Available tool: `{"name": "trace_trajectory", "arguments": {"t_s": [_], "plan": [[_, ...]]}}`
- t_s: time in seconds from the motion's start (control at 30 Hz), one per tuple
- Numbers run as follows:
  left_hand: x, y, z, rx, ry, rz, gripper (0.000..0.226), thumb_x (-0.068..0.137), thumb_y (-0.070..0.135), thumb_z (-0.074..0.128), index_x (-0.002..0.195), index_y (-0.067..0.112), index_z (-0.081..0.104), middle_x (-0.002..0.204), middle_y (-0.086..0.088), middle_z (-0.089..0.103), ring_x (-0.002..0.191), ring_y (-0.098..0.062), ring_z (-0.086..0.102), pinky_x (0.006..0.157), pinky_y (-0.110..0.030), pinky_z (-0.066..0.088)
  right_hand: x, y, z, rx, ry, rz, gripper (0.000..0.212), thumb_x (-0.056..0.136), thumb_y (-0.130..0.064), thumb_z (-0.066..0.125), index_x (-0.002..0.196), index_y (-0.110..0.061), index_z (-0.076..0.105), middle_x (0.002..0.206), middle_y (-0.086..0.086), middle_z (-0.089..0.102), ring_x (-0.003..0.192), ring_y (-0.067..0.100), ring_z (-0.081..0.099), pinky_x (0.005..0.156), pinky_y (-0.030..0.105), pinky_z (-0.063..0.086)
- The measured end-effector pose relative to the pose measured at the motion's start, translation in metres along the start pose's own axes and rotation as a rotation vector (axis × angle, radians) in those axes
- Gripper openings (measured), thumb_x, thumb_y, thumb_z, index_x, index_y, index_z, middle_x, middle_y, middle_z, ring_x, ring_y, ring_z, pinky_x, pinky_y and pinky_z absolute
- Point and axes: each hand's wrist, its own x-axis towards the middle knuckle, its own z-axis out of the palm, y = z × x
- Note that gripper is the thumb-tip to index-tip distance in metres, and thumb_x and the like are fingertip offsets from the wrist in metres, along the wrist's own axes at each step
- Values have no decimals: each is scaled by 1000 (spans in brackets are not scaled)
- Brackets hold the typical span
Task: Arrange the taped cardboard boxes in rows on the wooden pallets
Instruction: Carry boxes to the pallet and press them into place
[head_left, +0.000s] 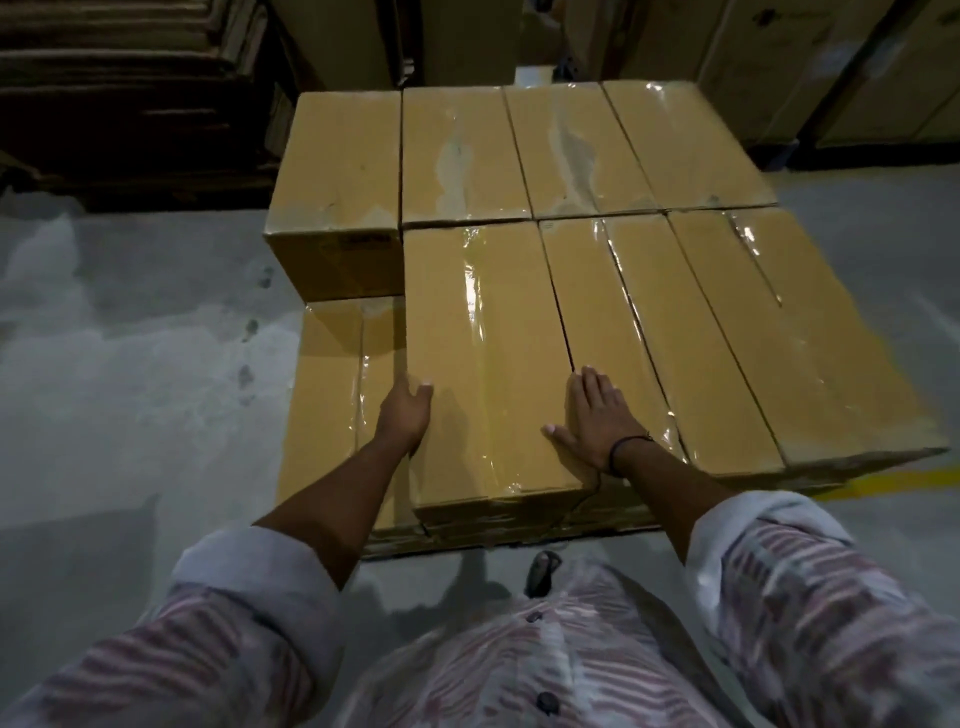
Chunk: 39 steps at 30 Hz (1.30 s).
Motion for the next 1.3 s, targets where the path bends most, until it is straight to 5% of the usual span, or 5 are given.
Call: {"name": "trace_trajectory", "arguments": {"t_s": [0.17,0.33,0.87,1.1,1.3], "plan": [[12,8,19,-128,103,-103,54,108,40,45,155,16,37,147,-8,55,132,-31,53,109,-38,42,44,6,-4,-59,64,-112,104,93,-81,18,158,-8,-18,163,17,-29,152,33,-25,125,49,-9],[12,15,44,60,174,-180,78,104,46,51,163,15,11,164,-11,32,145,-34,39,116,-43,34,54,10,10,-19,156,-137,102,94,-79,12,157,-4,-16,163,19,-27,151,33,-26,125,51,-6],[24,11,38,269,80,-109,90,103,48,53,163,8,-1,169,-19,13,147,-41,34,113,-51,35,158,2,-31,-29,181,-145,109,90,-83,7,158,-1,-13,165,19,-24,153,30,-24,126,47,-7],[94,35,24,319,87,-16,77,108,41,45,162,4,4,165,-22,26,147,-38,35,115,-43,32,229,3,-63,-35,211,-143,110,89,-84,9,158,-1,-13,165,20,-23,153,30,-23,126,46,-6],[133,35,35,331,245,74,65,107,47,43,157,12,24,149,-11,52,125,-28,59,96,-35,47,271,4,-75,-52,230,-148,111,88,-86,9,158,-2,-14,164,20,-24,153,30,-23,126,47,-5]]}}
